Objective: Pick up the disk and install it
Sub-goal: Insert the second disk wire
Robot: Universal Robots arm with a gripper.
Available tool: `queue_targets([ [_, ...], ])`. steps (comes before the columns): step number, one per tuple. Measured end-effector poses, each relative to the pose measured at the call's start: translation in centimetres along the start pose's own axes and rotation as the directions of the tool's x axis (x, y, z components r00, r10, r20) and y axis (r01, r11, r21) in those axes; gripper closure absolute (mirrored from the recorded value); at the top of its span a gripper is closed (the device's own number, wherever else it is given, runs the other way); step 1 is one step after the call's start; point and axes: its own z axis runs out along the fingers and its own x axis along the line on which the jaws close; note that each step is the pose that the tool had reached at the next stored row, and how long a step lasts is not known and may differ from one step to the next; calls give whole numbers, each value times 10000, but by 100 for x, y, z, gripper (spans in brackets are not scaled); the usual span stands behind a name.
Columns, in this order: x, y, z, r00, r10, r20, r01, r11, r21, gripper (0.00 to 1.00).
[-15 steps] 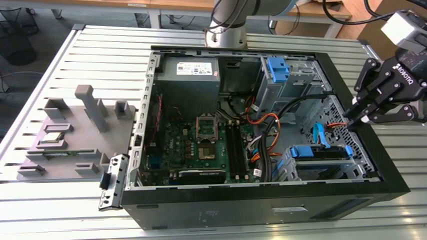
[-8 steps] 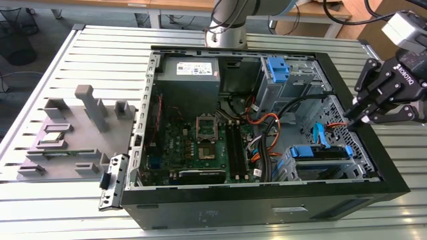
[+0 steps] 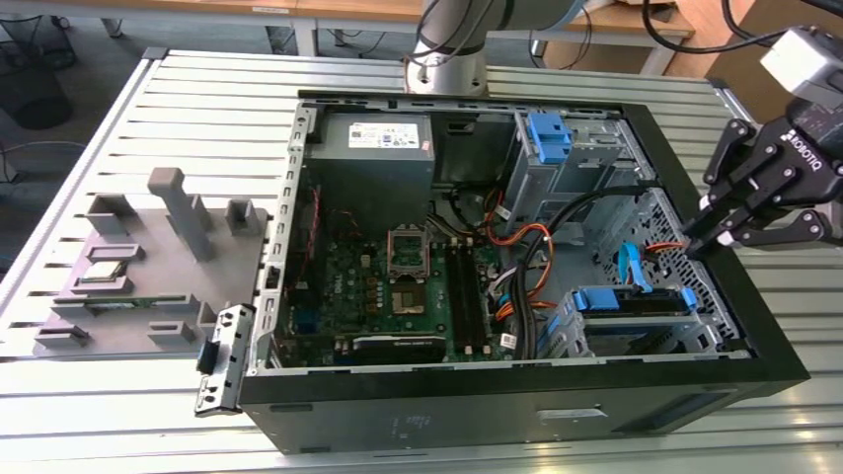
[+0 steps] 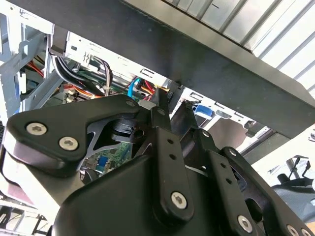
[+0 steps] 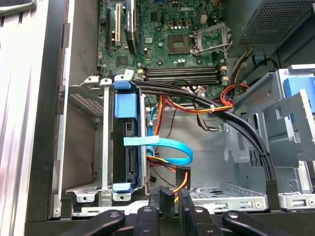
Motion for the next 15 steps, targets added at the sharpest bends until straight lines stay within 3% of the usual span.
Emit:
queue_targets([
  [9,-6,-110,-4,9999,58,-139,-62,9994,-337,70],
  [15,-8,-141,4,9998,104,-185,-112,9989,-461,70],
])
